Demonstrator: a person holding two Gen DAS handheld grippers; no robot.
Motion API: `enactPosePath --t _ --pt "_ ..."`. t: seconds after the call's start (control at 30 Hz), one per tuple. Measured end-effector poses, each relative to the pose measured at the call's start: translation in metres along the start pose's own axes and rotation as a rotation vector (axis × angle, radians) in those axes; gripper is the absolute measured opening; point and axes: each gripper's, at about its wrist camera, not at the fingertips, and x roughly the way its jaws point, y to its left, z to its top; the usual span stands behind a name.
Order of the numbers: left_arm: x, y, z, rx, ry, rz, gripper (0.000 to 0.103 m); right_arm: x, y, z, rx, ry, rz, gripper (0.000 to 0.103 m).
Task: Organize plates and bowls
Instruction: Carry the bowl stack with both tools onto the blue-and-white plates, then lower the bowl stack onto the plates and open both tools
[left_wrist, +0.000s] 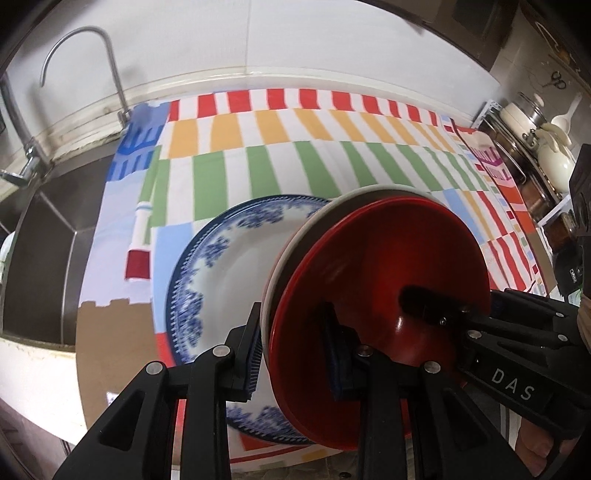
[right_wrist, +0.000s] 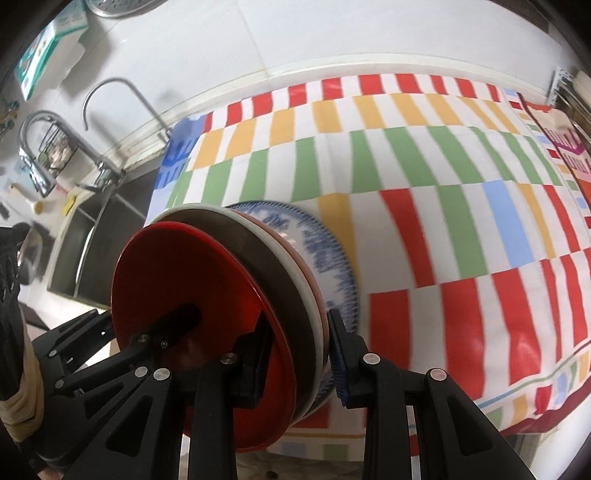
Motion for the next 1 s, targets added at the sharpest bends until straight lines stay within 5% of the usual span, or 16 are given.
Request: enactPosePath --t 0.43,1.0 --pt "0.007 0.021 -0.006 -0.014 0.041 -0.005 0.029 0.02 0.017 -0.005 0.013 0.074 0.0 0.03" --pt "0.021 0.033 0.008 -0.038 0.055 -0.044 0.028 0.031 0.019 0.012 -0.005 0.044 -0.019 0.03"
